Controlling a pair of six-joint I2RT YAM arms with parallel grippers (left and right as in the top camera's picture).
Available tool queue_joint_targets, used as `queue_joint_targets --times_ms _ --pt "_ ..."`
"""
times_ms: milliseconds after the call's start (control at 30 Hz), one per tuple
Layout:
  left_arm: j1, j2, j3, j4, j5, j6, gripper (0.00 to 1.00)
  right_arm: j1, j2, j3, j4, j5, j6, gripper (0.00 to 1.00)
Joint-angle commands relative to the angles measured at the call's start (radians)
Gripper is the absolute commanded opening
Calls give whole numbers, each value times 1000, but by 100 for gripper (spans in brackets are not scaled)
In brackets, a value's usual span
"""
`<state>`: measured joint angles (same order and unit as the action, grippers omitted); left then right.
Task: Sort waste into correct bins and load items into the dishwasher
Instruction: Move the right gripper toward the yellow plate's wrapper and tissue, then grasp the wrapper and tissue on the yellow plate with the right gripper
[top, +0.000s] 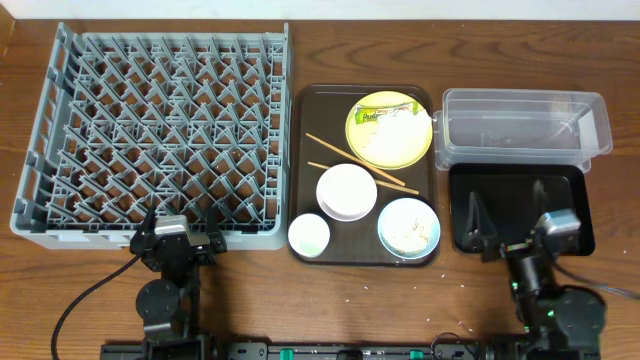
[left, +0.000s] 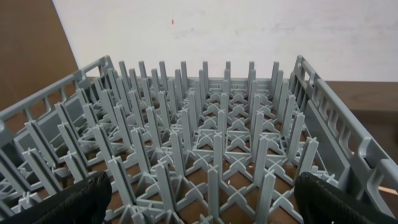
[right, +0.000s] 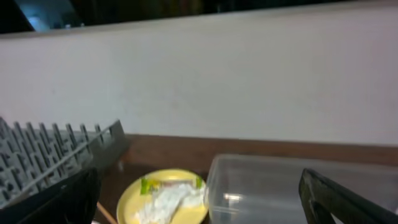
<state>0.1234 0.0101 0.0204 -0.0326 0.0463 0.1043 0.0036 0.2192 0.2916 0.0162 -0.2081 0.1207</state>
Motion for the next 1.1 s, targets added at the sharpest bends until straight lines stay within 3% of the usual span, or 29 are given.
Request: queue_joint_targets --times_ms 0,267,400,567,667,867,900,967,1033,1067 --pt "4 -6 -16 -38 -20 4 95 10 182 192 -53 -66 -71 99" --pt "4 -6 -16 -38 -20 4 95 11 804 844 -373 -336 -70 99" --pt "4 -6 -16 -38 -20 4 95 23 1085 1155 -595 -359 -71 99" --pt "4 -6 -16 -38 -20 4 95 136 1445 1555 -896 -292 -123 99" --pt "4 -6 -16 -38 -20 4 95 214 1604 1693 -985 -222 -153 99" --pt "4 -6 -16 -38 -20 4 95 288 1748 1702 -902 -277 -152 99" --pt "4 -6 -16 -38 -20 4 95 306 1777 1702 -902 -258 -119 99" --pt "4 -6 -16 -38 -20 4 95 328 1817 1702 -912 -64 153 99" --pt "4 -6 -16 -38 -20 4 95 359 1867 1702 -959 240 551 99" --pt "4 -6 -16 -38 -20 4 95 366 1880 1702 -968 294 632 99"
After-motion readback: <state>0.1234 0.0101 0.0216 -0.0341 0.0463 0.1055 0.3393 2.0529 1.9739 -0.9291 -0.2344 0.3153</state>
